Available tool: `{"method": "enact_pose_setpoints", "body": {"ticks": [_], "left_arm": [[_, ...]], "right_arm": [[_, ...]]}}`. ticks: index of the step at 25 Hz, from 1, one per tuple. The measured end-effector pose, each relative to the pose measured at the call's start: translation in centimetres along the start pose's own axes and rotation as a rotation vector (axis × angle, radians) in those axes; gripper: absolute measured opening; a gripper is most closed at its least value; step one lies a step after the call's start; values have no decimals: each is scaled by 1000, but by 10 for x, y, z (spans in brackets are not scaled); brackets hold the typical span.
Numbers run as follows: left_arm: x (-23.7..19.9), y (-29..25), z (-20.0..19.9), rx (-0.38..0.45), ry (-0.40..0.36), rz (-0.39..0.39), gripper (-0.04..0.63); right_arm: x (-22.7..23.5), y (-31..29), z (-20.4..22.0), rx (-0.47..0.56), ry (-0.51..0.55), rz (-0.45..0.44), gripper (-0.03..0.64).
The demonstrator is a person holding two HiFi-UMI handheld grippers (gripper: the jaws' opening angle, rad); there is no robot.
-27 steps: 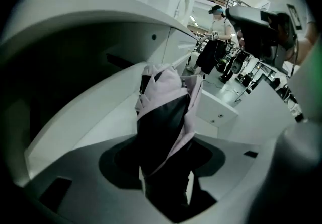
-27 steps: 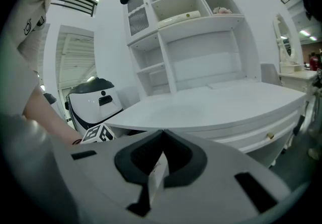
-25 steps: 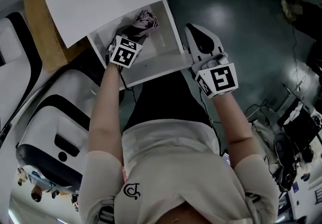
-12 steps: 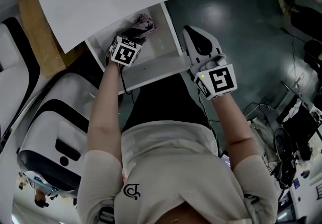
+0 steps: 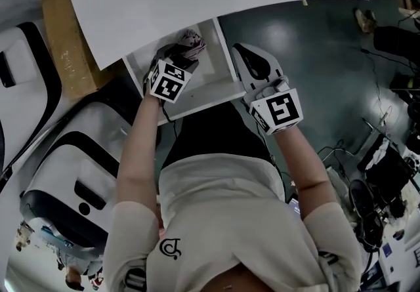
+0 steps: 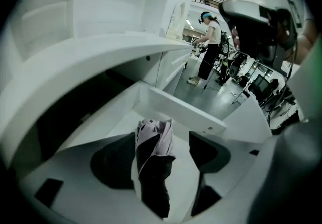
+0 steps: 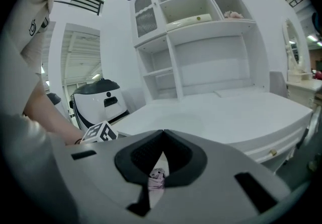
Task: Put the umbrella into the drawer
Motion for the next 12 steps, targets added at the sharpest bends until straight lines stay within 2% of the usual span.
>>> {"method": "enact_pose_setpoints", "body": {"ticks": [1, 4, 10, 12], "left_arm": [[-1, 8, -8, 9, -3, -13, 333], [-6, 35, -27, 42, -1, -60, 215], [-13, 94, -52, 156, 40, -158, 27], [-17, 115, -61, 207, 31, -198, 12]], "right_arm": [[-3, 0, -6, 4, 12, -7, 6], [-11, 1, -21, 26, 31, -22, 6], [-34, 6, -49, 59, 72, -46, 6], [-43, 7, -57, 73, 82, -58, 6]]}}
Point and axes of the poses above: the fingertips, and each gripper's own axes: y backward along the fingers, x to its right, z out of its underside, the point moved 3 cm from there along y, backward along the fingers, and after that the axes turned 11 degrees about -y, right-handed, at the moved point
